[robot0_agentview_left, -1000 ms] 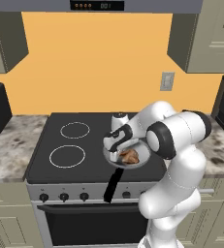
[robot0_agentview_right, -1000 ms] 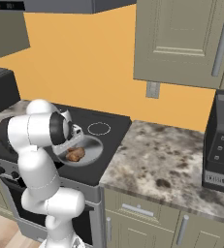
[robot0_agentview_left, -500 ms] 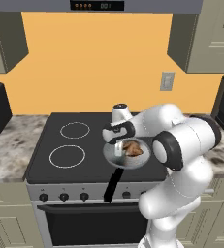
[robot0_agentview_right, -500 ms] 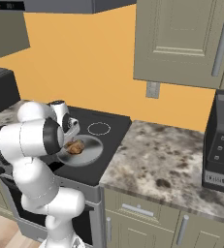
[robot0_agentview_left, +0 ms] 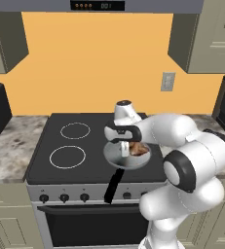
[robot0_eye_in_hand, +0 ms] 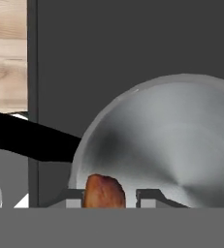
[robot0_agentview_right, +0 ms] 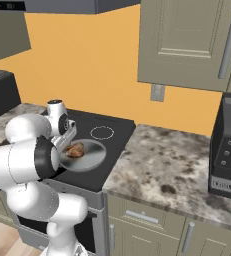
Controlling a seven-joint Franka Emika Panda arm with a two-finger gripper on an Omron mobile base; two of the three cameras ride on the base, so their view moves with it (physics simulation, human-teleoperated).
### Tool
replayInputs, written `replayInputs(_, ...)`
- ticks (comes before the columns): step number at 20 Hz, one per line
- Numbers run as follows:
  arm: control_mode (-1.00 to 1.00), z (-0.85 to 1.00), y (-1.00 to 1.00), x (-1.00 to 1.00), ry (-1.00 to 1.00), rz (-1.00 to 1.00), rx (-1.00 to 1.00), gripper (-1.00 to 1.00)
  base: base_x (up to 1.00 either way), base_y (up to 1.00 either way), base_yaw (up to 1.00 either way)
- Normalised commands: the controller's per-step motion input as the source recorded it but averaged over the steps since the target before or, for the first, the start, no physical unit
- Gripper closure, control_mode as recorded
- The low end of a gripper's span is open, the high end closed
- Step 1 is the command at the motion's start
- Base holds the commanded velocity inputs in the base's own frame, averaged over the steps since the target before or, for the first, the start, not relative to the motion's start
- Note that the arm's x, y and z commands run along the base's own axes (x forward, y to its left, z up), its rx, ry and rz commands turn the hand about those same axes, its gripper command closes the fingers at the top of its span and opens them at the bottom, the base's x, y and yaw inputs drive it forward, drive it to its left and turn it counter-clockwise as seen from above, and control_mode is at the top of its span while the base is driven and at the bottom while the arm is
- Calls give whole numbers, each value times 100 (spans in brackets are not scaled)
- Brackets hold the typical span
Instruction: Take the chicken drumsticks from the pan and place one on each plate on the dining counter.
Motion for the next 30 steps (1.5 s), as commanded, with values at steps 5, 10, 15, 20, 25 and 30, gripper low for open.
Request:
replayInputs(5,-100,0,0,0,0,0,0,100,0,0,0)
replayInputs(10,100,0,0,-6,0,0,0,100,-27,0,1)
replayInputs(15,100,0,0,0,0,0,0,100,-84,0,3)
replayInputs(20,100,0,0,0,0,0,0,100,-84,0,26)
replayInputs(25,100,0,0,0,0,0,0,100,-52,0,94)
replayInputs(30,100,0,0,0,0,0,0,100,-32,0,100)
